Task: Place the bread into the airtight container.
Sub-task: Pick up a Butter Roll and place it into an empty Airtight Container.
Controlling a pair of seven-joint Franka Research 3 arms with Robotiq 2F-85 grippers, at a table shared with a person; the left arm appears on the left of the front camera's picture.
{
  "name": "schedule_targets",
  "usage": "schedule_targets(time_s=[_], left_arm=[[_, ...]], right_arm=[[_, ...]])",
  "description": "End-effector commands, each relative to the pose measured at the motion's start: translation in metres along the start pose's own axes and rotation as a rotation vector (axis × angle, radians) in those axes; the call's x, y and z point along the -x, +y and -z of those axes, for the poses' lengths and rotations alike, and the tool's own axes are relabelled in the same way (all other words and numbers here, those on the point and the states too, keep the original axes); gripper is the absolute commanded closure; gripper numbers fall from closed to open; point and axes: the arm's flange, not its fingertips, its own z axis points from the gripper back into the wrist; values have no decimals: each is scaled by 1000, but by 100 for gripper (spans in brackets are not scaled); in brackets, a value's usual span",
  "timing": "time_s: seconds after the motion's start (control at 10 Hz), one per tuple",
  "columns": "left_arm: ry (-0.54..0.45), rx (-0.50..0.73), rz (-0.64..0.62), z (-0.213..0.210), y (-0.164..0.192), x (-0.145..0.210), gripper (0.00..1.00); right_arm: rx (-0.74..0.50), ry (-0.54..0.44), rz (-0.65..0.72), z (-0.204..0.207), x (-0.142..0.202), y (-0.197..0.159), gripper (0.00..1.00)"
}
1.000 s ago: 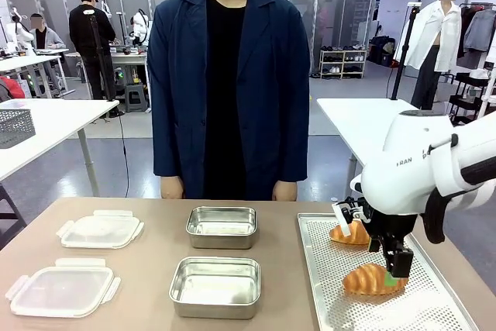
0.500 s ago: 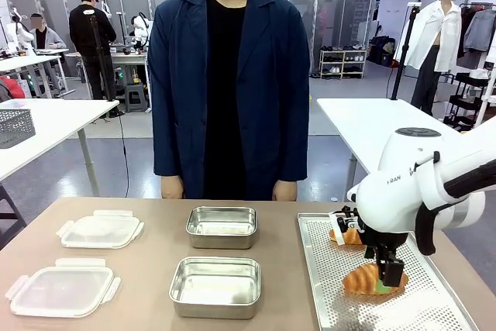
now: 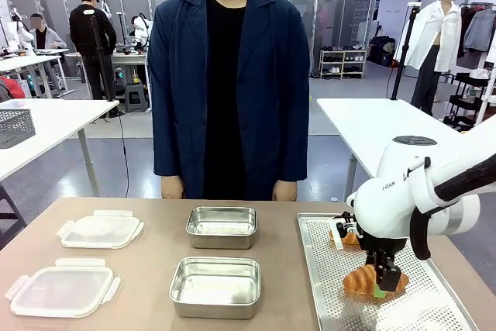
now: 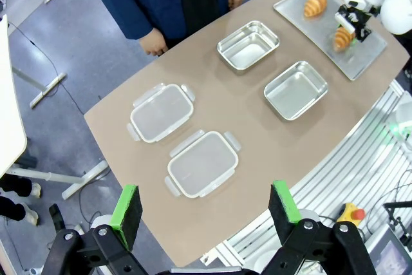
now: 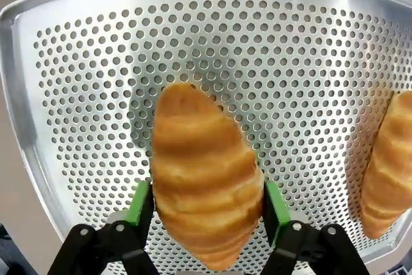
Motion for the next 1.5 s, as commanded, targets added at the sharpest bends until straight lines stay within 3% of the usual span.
schedule_targets(time_s=[0.0,0.1,0.2,0.3,0.7,0.8,1.1,1.4], left_arm=[[-2,4,4,-2,0,-1,0],[-2,4,4,-2,0,-1,0],[-2,4,4,-2,0,-1,0],[-2,4,4,-2,0,-1,0],[-2,4,4,-2,0,-1,0],[-2,4,4,-2,0,-1,0],[-2,4,4,-2,0,-1,0],[-2,4,4,-2,0,-1,0]], right_arm=[[7,8,38,4,-2,-2,25],[3,4,38,1,-2,-1,50],[-1,5,44,-2,-3,1,45],[14,17,57,-12,-5,3,64],[63,17,53,-86,-37,13,64],[144,94,80,-107,-56,18,64],[163,63,120,-147,-138,38,64],[176,83,170,-150,-220,51,64]])
